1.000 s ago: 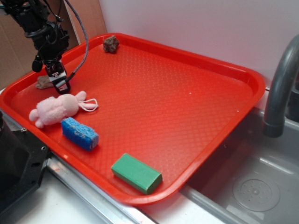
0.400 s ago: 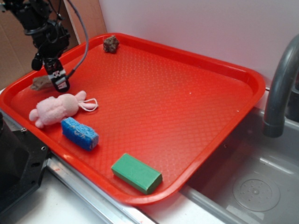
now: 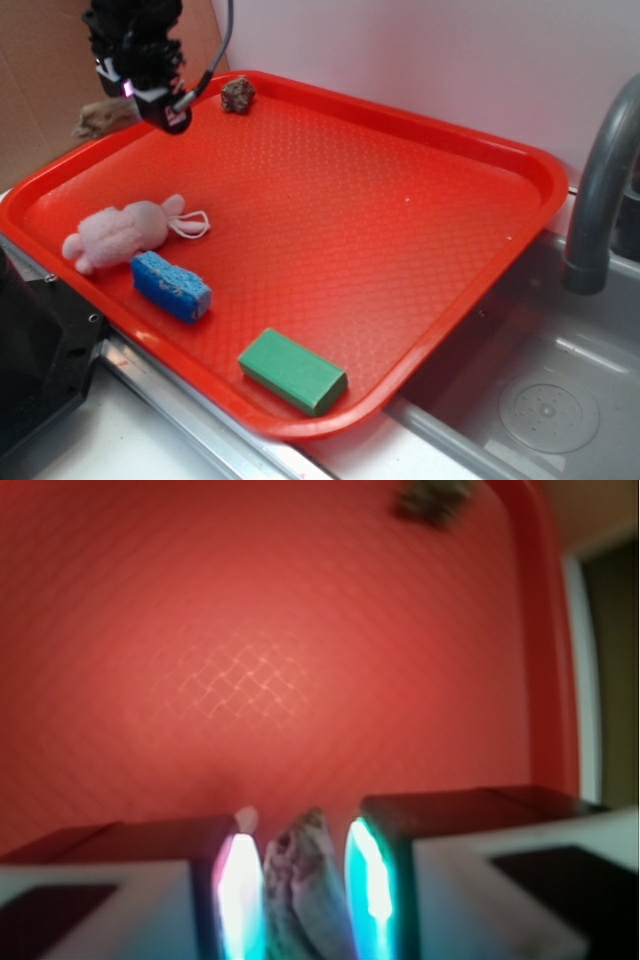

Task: Grab the wood chip.

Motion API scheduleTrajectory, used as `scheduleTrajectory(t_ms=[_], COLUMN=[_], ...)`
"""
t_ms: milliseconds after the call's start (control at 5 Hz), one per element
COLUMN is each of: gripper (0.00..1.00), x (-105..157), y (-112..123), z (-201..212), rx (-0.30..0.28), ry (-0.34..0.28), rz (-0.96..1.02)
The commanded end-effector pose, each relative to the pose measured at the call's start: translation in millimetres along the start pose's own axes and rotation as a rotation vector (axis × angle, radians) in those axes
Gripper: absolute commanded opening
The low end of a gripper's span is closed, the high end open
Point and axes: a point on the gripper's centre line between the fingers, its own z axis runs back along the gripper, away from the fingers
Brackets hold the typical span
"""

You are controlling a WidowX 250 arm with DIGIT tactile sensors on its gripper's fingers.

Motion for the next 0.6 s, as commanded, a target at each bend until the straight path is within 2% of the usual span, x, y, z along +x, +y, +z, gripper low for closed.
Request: scheduleTrajectory(t_ms=[0,200,400], gripper=[0.00,0.00,0.00], x=[24,23,16], y=[-10,-16,-15], z=[58,92,114], rx=[-0.011,-0.007,-0.088], ry=[0.066,-0.057,-0.140], rz=[0.346,0.319,0.282])
